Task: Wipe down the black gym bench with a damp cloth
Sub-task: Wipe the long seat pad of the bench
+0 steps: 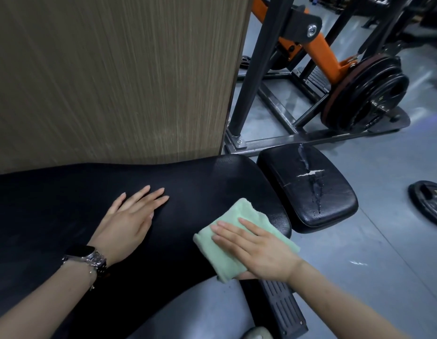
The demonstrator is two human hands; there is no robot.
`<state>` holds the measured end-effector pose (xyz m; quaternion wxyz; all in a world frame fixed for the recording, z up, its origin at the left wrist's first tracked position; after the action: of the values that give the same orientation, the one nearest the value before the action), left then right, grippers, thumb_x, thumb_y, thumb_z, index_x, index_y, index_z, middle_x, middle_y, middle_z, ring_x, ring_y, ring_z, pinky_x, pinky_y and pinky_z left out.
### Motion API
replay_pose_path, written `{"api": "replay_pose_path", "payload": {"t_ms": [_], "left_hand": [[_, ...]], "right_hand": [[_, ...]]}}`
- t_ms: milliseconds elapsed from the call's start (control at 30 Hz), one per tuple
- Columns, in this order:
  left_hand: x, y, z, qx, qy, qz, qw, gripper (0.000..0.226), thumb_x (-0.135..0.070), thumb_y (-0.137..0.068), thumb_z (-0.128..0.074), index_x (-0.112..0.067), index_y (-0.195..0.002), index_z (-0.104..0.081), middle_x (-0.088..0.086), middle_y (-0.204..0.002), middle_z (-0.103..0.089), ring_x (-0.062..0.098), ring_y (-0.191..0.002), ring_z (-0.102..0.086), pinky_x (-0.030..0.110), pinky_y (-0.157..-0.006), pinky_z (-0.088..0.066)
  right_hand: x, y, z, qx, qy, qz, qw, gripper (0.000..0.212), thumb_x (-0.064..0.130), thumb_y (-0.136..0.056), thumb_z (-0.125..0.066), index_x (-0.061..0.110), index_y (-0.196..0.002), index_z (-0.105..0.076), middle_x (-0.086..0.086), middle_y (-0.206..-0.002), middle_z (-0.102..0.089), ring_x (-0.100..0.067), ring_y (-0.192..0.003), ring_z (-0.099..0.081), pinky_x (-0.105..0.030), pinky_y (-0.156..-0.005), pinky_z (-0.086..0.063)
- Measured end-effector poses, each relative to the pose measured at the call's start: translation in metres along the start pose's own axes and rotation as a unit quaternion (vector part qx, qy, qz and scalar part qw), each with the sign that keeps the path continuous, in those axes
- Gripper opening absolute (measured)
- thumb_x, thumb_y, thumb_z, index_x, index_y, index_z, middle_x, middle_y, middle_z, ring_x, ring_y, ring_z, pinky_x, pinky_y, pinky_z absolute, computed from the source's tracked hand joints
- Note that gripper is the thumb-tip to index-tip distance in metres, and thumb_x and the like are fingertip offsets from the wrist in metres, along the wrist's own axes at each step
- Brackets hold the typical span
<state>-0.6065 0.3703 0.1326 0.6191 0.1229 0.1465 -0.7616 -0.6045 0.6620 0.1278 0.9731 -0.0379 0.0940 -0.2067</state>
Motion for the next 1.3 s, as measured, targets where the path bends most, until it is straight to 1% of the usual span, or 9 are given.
{"api": "replay_pose_path", "payload": {"t_ms": [133, 300, 433, 633, 733, 800, 933, 1100, 1300], "left_hand": [[0.001, -0.002, 0.001, 0.001, 0.01, -0.01, 1.0, 0.055, -0.041, -0.09, -0.014, -0.04, -0.139, -0.038, -0.033, -0.146, -0.023, -0.009, -0.139, -0.005, 0.033, -0.115, -0.004], [-0.008, -0.009, -0.002, 0.012, 0.017, -0.009, 1.0, 0.058, -0.04, -0.086, -0.013, -0.04, -0.139, -0.037, -0.03, -0.147, -0.02, -0.009, -0.139, 0.0, 0.035, -0.115, -0.002], [-0.037, -0.034, -0.015, 0.015, -0.006, -0.058, 0.998, 0.052, -0.041, -0.091, -0.023, -0.032, -0.137, -0.045, -0.02, -0.148, -0.031, 0.0, -0.139, -0.012, 0.05, -0.111, -0.021], [-0.079, -0.073, -0.03, 0.06, -0.006, -0.051, 0.997, 0.077, -0.058, -0.078, 0.002, -0.036, -0.147, -0.023, -0.022, -0.155, -0.007, 0.004, -0.143, 0.004, 0.044, -0.114, 0.0], [-0.087, -0.082, -0.036, 0.031, 0.022, -0.025, 0.999, 0.076, -0.055, -0.077, -0.002, -0.037, -0.144, -0.031, -0.022, -0.153, -0.016, 0.003, -0.143, -0.001, 0.046, -0.114, 0.0], [-0.089, -0.081, -0.04, -0.012, 0.013, -0.024, 1.0, 0.066, -0.05, -0.082, -0.012, -0.034, -0.139, -0.042, -0.019, -0.15, -0.028, 0.006, -0.142, -0.014, 0.05, -0.113, -0.007], [-0.089, -0.079, -0.043, -0.051, -0.012, -0.031, 0.998, 0.052, -0.04, -0.086, -0.028, -0.029, -0.129, -0.055, -0.013, -0.142, -0.045, 0.014, -0.136, -0.035, 0.055, -0.106, -0.024], [-0.088, -0.079, -0.046, -0.059, -0.02, -0.033, 0.998, 0.051, -0.039, -0.086, -0.029, -0.029, -0.129, -0.055, -0.013, -0.142, -0.045, 0.014, -0.136, -0.035, 0.056, -0.106, -0.024], [-0.085, -0.08, -0.048, -0.055, -0.041, -0.032, 0.997, 0.051, -0.04, -0.088, -0.028, -0.03, -0.132, -0.052, -0.014, -0.144, -0.043, 0.013, -0.137, -0.032, 0.055, -0.106, -0.024]], "right_hand": [[-0.022, 0.023, 0.001, 0.028, -0.01, -0.031, 0.999, 0.076, 0.061, -0.096, -0.018, 0.006, -0.146, -0.029, -0.01, -0.154, -0.03, -0.023, -0.144, -0.024, -0.044, -0.114, -0.023], [-0.046, 0.046, 0.004, 0.055, -0.009, -0.081, 0.995, 0.081, 0.067, -0.093, -0.019, 0.006, -0.146, -0.03, -0.01, -0.153, -0.032, -0.023, -0.143, -0.026, -0.043, -0.115, -0.021], [-0.046, 0.048, 0.004, 0.056, -0.042, -0.119, 0.99, 0.087, 0.072, -0.091, -0.02, 0.006, -0.146, -0.032, -0.01, -0.155, -0.029, -0.023, -0.145, -0.023, -0.045, -0.113, -0.02], [-0.04, 0.048, 0.002, 0.014, -0.107, -0.202, 0.973, 0.096, 0.079, -0.083, -0.036, 0.009, -0.149, -0.028, -0.004, -0.158, -0.022, -0.02, -0.147, -0.017, -0.048, -0.114, -0.014], [-0.035, 0.046, 0.0, -0.013, -0.145, -0.257, 0.956, 0.101, 0.079, -0.079, -0.045, 0.009, -0.15, -0.026, -0.002, -0.159, -0.017, -0.018, -0.147, -0.013, -0.048, -0.116, -0.005], [-0.034, 0.045, -0.001, -0.025, -0.166, -0.286, 0.943, 0.1, 0.078, -0.08, -0.045, 0.01, -0.15, -0.025, -0.002, -0.16, -0.017, -0.017, -0.147, -0.012, -0.047, -0.116, -0.003], [-0.04, 0.039, -0.003, -0.058, -0.201, -0.324, 0.923, 0.087, 0.071, -0.087, -0.043, 0.013, -0.149, -0.028, 0.003, -0.159, -0.018, -0.012, -0.147, -0.012, -0.046, -0.116, -0.011], [-0.057, 0.029, -0.002, -0.066, -0.223, -0.328, 0.916, 0.082, 0.068, -0.089, -0.04, 0.013, -0.149, -0.03, 0.002, -0.158, -0.022, -0.008, -0.146, -0.015, -0.05, -0.114, -0.025], [-0.094, -0.001, -0.003, -0.046, -0.278, -0.336, 0.899, 0.087, 0.071, -0.083, -0.043, 0.018, -0.15, -0.026, 0.012, -0.156, -0.017, 0.0, -0.144, -0.01, -0.034, -0.119, -0.017]]}}
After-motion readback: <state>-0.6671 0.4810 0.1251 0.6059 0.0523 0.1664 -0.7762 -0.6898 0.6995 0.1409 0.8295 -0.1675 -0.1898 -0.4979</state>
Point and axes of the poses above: each hand's wrist, its own y-axis away from the middle knuckle, its own z-axis out of the back of the hand, x = y × z, the point moved 3 cm from there along -y, towards the middle knuckle
